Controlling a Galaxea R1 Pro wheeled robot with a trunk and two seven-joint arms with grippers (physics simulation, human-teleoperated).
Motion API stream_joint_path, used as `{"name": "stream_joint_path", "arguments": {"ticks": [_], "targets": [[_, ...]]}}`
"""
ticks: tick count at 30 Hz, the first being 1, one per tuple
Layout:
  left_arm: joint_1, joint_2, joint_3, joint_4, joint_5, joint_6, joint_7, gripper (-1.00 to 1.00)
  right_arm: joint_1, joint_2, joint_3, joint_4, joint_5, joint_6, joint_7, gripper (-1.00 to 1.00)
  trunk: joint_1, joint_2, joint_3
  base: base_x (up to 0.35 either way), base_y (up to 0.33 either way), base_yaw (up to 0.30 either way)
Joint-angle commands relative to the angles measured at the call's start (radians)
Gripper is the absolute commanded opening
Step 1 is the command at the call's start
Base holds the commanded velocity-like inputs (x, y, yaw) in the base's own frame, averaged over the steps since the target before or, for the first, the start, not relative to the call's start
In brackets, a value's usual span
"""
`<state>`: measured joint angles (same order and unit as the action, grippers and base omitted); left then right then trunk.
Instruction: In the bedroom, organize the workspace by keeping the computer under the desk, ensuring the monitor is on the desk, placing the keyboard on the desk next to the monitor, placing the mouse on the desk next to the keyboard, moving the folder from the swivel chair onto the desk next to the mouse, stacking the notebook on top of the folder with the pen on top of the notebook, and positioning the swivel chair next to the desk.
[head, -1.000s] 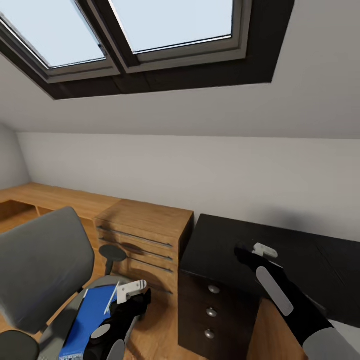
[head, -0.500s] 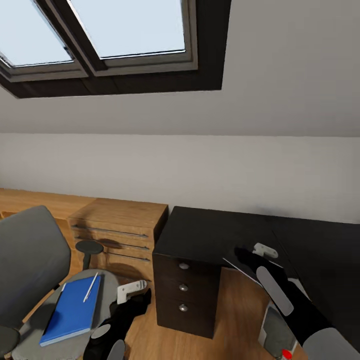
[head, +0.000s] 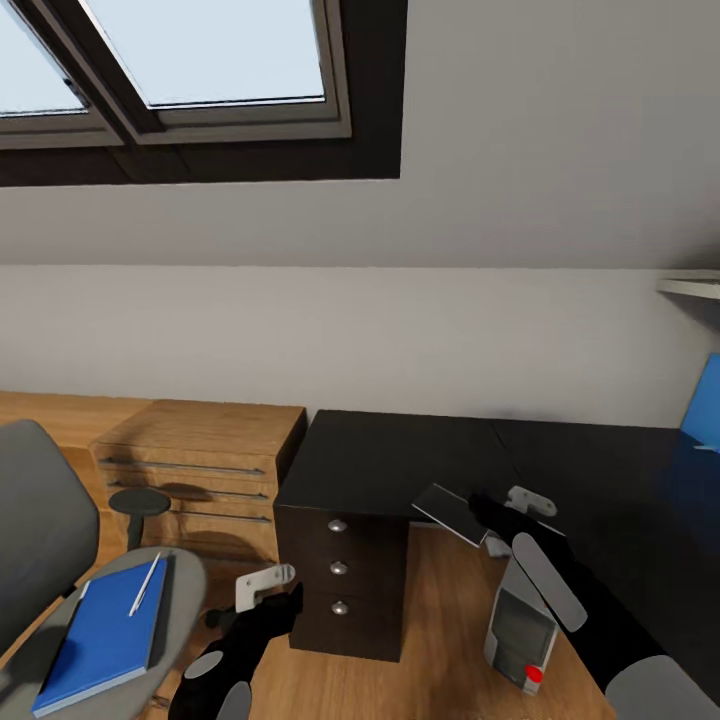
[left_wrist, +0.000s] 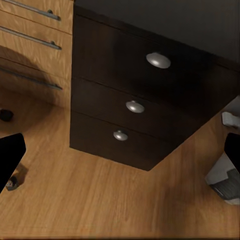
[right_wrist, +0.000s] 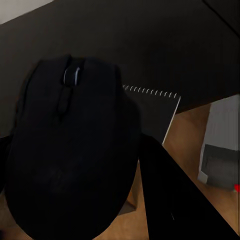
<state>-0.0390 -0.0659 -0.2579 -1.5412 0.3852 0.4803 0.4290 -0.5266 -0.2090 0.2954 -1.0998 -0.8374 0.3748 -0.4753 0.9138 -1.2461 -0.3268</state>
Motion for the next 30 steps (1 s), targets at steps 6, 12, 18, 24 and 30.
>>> {"name": "stream_joint_path", "arguments": {"ticks": [6, 12, 18, 24, 30], "targets": [[-0.001, 0.000, -0.001, 0.000, 0.012, 0.003, 0.008, 1.00, -0.001, -0.003, 0.000, 0.000, -0.009, -0.007, -0.079, -1.00, 0.000, -0.001, -0.001, 0.000, 0.000, -0.030], [-0.001, 0.000, -0.003, 0.001, 0.018, 0.004, 0.008, 1.00, -0.001, -0.003, -0.057, 0.017, -0.008, -0.014, -0.109, -1.00, 0.000, -0.001, 0.004, 0.000, 0.000, -0.210], [-0.001, 0.000, -0.003, 0.005, 0.018, 0.004, 0.008, 1.00, -0.001, -0.002, -0.075, 0.065, -0.006, -0.024, -0.110, -1.00, 0.000, -0.001, 0.009, 0.000, 0.000, -0.226], [-0.001, 0.000, -0.003, 0.010, 0.018, 0.004, 0.008, 1.00, -0.001, -0.002, -0.090, 0.087, -0.005, -0.037, -0.109, -1.00, 0.000, -0.001, 0.013, 0.000, 0.000, -0.228], [-0.001, 0.001, -0.001, 0.013, 0.018, 0.003, 0.009, 1.00, -0.002, -0.009, -0.115, 0.172, 0.005, -0.109, -0.108, -1.00, 0.000, -0.001, 0.018, 0.000, 0.000, -0.230]]}}
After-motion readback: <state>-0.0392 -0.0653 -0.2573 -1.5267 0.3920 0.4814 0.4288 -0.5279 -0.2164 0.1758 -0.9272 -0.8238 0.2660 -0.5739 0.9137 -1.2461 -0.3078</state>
